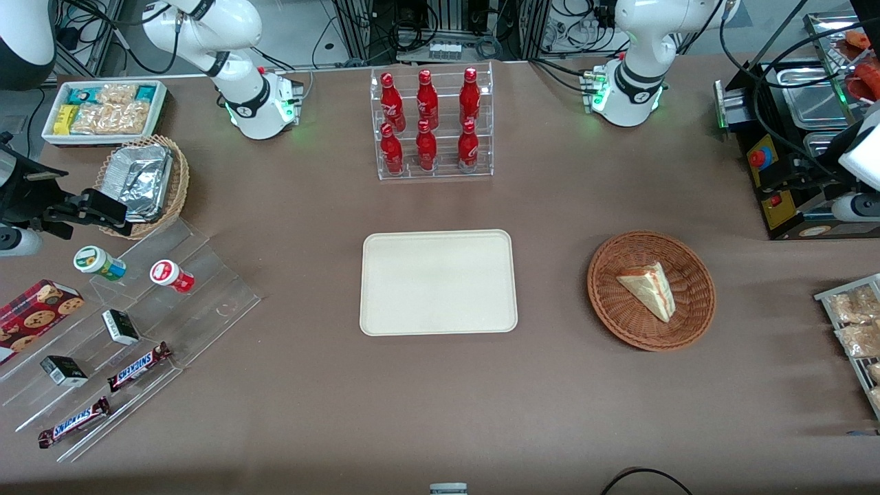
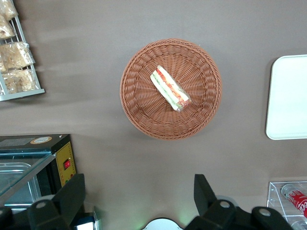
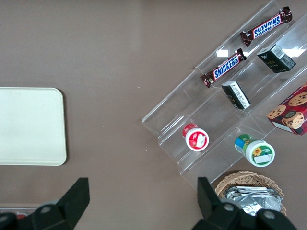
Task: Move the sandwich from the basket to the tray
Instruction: 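Move the left gripper down over the wrapped sandwich in the wicker basket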
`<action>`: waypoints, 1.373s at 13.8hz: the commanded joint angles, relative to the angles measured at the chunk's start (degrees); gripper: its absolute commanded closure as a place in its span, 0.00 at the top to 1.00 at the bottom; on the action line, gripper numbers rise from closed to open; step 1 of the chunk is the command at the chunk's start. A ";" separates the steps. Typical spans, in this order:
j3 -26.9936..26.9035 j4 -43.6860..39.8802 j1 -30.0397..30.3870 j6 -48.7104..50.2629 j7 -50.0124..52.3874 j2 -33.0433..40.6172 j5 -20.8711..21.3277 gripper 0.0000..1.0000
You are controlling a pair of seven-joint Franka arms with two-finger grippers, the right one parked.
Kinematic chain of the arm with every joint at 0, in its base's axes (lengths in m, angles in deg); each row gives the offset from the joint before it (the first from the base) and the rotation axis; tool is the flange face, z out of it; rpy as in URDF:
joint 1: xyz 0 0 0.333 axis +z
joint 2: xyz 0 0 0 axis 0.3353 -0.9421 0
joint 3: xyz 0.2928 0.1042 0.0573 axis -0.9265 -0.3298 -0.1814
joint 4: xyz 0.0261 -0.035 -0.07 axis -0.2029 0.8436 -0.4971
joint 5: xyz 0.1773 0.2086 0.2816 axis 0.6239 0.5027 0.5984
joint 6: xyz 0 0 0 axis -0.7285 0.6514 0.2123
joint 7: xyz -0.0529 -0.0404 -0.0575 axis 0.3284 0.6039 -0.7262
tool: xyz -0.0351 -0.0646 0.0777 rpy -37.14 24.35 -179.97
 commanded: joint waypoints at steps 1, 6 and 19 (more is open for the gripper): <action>-1.28 0.47 -1.78 0.54 -1.53 0.16 -0.18 1.00; -1.28 0.82 -1.00 -3.66 2.22 -4.84 -0.44 1.00; -0.84 39.39 -1.61 -53.30 46.97 -6.52 0.17 1.00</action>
